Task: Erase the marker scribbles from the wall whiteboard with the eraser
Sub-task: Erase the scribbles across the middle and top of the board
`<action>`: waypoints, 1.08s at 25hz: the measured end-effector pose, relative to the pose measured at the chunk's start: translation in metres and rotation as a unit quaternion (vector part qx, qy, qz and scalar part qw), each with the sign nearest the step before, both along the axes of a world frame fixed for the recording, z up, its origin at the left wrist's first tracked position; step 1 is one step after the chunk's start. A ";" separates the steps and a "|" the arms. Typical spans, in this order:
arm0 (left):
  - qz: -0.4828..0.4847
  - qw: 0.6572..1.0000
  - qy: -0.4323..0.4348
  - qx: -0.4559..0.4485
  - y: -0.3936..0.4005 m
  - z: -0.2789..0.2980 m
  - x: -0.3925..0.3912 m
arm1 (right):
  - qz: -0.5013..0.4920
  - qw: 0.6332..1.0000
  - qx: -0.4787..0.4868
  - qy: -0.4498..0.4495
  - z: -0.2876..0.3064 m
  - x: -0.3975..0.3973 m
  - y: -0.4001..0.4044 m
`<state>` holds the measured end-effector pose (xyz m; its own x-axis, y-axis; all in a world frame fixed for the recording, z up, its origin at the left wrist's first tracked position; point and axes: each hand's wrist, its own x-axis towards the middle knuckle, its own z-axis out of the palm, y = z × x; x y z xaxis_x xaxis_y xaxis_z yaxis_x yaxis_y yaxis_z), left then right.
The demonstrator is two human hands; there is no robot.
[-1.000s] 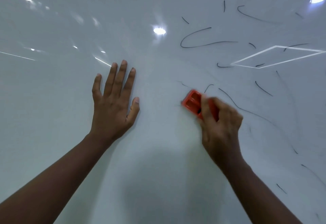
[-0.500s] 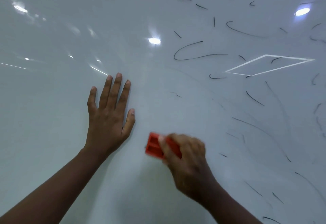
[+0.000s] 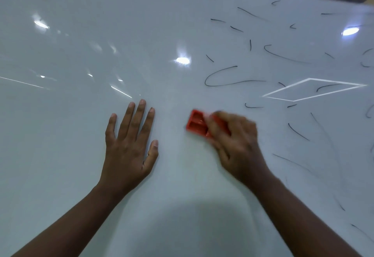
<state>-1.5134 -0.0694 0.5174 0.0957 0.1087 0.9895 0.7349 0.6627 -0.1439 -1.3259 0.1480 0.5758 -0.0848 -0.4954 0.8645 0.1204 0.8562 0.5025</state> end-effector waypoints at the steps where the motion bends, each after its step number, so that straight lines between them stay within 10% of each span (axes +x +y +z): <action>1: -0.001 1.000 0.001 0.000 0.000 0.000 0.000 | 0.003 0.999 -0.030 0.029 0.018 0.003 0.004; 7: -0.005 1.000 0.001 0.003 0.001 -0.001 0.000 | 0.020 0.984 -0.150 0.091 0.045 0.001 0.002; 16: -0.029 1.000 0.000 0.001 -0.005 0.008 0.002 | -0.048 0.968 0.165 -0.181 -0.073 -0.015 -0.012; 27: -0.017 1.000 0.021 0.015 -0.026 0.126 -0.012 | -0.021 0.999 -0.012 0.022 0.115 -0.002 -0.001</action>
<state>-1.5250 -0.0957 0.6438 0.1404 0.0756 0.9872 0.7502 0.6425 -0.1559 -1.3280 0.1474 0.6905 -0.0677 -0.4706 0.8798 0.1779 0.8619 0.4748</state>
